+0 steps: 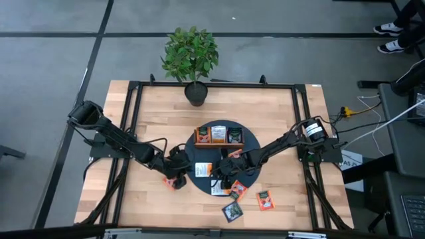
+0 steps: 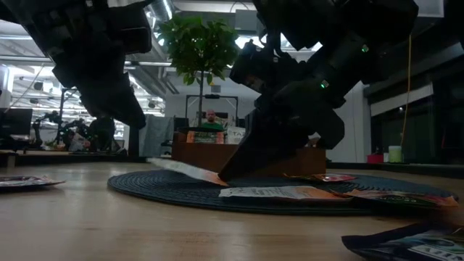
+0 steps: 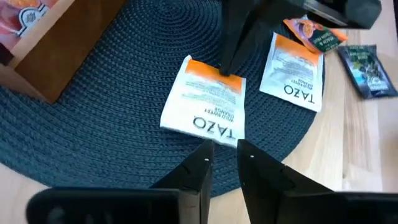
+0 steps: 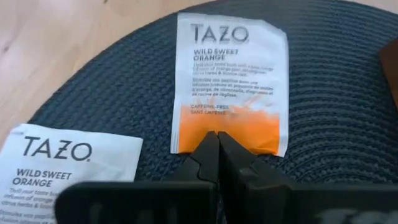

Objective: Pick & Place Tea
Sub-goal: Put the white tea bag into the middle of the wooden organizer

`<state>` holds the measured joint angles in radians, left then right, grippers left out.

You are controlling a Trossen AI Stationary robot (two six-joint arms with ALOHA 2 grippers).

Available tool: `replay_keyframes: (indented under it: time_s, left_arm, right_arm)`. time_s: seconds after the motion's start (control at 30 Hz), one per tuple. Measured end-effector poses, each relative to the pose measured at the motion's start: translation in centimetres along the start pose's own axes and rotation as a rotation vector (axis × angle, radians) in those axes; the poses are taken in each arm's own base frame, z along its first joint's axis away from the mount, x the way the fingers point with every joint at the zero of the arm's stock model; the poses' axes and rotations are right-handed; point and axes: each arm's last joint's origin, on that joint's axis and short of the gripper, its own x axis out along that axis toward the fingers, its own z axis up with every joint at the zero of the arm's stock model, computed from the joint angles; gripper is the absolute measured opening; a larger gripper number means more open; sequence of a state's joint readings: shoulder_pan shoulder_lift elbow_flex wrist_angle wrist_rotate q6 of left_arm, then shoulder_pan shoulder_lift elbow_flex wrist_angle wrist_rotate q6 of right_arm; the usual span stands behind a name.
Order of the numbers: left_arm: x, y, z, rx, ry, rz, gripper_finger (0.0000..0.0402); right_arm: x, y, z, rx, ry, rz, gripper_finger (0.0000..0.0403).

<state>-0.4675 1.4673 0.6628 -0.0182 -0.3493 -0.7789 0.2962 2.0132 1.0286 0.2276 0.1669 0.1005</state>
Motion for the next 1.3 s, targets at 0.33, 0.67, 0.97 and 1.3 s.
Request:
replay_keyframes:
  time_s: [0.33,0.67,0.97,1.3]
  left_arm:
    - [0.0,0.1,0.1,-0.239,-0.048,0.034,0.0075]
    - [0.7,0.4,0.1,-0.367,-0.023,0.038,0.0076]
    - [3.6,1.8,-0.1,-0.441,0.081,0.036,0.0076]
    - [4.4,2.2,0.0,-0.47,0.135,0.001,0.0076]
  right_arm:
    - [0.0,-0.1,0.0,0.008,0.003,-0.002,0.0005]
    - [0.0,-0.1,-0.1,0.011,0.007,-0.001,0.0005]
    - [0.0,-0.1,-0.1,0.023,0.01,0.001,0.0005]
    - [0.0,-0.1,-0.1,0.022,0.017,0.0,0.0005]
